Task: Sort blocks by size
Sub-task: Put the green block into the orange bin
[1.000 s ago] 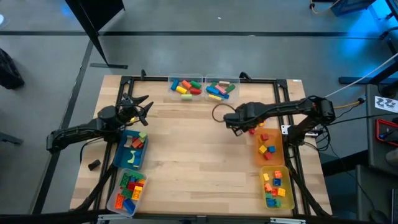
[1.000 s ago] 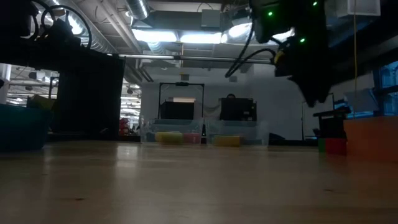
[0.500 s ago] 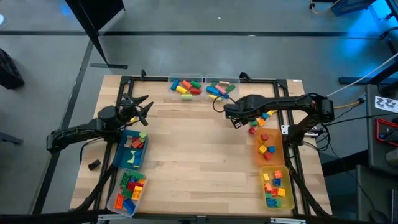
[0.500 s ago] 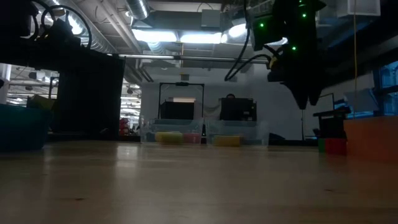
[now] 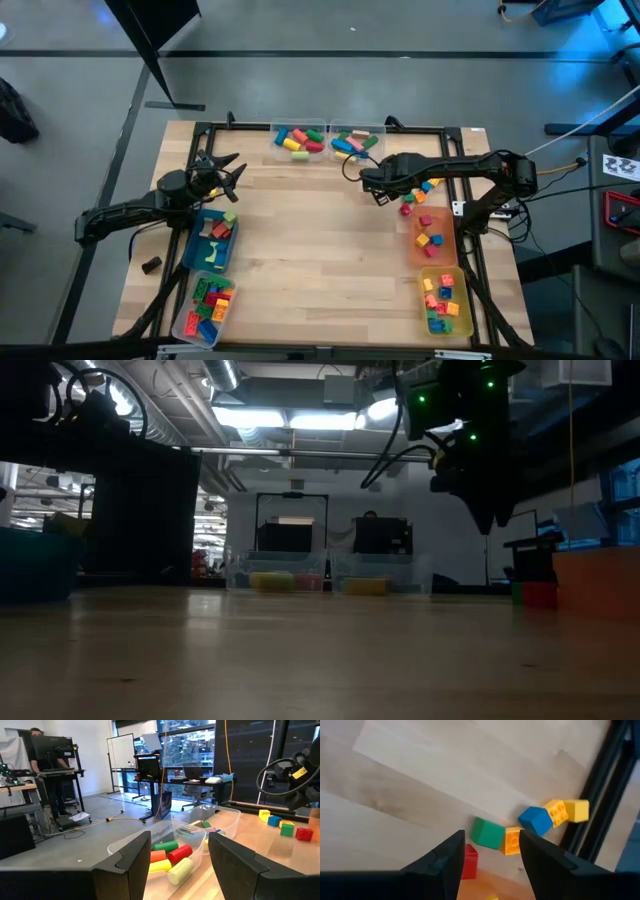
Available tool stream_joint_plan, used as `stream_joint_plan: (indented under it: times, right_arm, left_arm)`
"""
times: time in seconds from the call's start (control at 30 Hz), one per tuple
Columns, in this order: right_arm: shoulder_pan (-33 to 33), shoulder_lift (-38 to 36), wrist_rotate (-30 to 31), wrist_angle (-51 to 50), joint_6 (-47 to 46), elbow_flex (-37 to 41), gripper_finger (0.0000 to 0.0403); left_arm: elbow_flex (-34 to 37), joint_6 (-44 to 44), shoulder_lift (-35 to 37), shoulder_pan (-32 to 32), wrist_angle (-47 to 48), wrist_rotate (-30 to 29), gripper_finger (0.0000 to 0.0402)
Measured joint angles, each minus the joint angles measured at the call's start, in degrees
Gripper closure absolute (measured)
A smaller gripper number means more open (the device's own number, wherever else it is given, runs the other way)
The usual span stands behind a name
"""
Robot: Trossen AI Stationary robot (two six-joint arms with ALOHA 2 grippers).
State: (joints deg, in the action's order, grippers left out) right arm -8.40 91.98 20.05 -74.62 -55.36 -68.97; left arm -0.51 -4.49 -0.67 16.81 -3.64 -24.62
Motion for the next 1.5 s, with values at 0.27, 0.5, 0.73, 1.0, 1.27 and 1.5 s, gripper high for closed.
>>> stream_joint_plan:
  times: [0.27, 0.5, 0.73, 1.0, 1.27, 1.5]
  right_arm:
    - [-0.28, -0.02, -1.71, -2.80, -11.75, 2.55, 0.0214]
    - [-0.28, -0.05, -3.61, 0.26, -11.82, 6.45, 0.0214]
    - [-0.31, -0.07, -3.18, 8.37, -11.49, 13.47, 0.0214]
    - [-1.81, -0.08, -2.72, 17.06, -10.20, 19.97, 0.0214]
    - [-3.73, -0.24, -2.13, 19.35, -10.64, 21.25, 0.0214]
    - [-3.67, -0.24, -2.67, 22.49, -11.73, 21.24, 0.0214]
  left_arm:
    - [-0.01, 0.00, -0.01, 0.01, 0.00, -0.02, 0.0217]
    - [0.00, 0.00, -0.01, 0.01, -0.02, -0.01, 0.0217]
    - [0.00, 0.00, 0.00, 0.01, 0.00, -0.02, 0.0217]
    - [0.00, 0.00, 0.00, 0.01, 0.00, -0.02, 0.0217]
    - [0.00, 0.00, -0.02, -0.01, 0.00, -0.02, 0.0217]
    - [0.00, 0.00, 0.00, 0.01, 0.00, -0.02, 0.0217]
